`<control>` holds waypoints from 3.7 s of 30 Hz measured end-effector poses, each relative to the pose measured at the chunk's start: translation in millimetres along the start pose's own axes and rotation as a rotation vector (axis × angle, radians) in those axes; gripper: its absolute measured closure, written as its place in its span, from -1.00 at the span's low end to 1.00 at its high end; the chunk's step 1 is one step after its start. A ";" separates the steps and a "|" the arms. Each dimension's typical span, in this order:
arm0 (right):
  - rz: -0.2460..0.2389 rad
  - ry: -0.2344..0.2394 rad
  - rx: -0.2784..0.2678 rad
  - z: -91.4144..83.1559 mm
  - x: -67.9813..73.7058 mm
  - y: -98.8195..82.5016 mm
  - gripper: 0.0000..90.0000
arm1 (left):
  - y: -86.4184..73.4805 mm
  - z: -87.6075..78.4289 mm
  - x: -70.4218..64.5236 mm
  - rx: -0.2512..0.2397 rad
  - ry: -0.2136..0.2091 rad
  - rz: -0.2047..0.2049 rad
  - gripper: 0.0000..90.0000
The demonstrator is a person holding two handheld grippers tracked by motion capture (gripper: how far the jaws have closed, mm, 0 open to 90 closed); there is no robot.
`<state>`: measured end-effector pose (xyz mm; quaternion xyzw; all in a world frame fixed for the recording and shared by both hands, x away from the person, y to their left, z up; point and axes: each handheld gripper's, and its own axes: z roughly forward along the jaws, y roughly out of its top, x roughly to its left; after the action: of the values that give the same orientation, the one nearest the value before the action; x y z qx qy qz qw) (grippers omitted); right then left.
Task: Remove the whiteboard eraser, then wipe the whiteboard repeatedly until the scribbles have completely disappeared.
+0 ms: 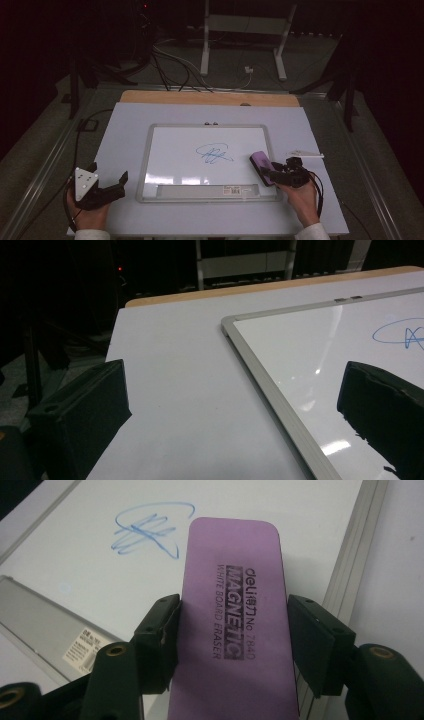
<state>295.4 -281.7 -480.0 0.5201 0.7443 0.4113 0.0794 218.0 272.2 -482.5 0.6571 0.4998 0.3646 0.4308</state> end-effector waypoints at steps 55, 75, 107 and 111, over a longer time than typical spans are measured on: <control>-0.119 -0.119 0.025 98.2 32.1 52.3 -0.09 | -1.1 0.9 1.3 0.001 -0.004 -0.001 -0.98; -0.101 -0.100 0.032 110.3 34.4 49.5 -0.14 | -1.5 0.9 1.8 -0.002 -0.003 0.000 -0.98; -0.096 -0.163 0.062 113.5 49.8 50.2 -0.09 | -1.2 0.8 1.0 -0.002 -0.003 -0.001 -0.98; -0.072 -0.183 0.058 111.4 40.7 52.6 -0.09 | -1.5 1.6 1.3 0.001 -0.005 -0.001 -0.98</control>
<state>375.4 -182.1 -503.2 0.5306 0.7637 0.3371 0.1469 219.2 273.4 -484.4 0.6582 0.4990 0.3623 0.4319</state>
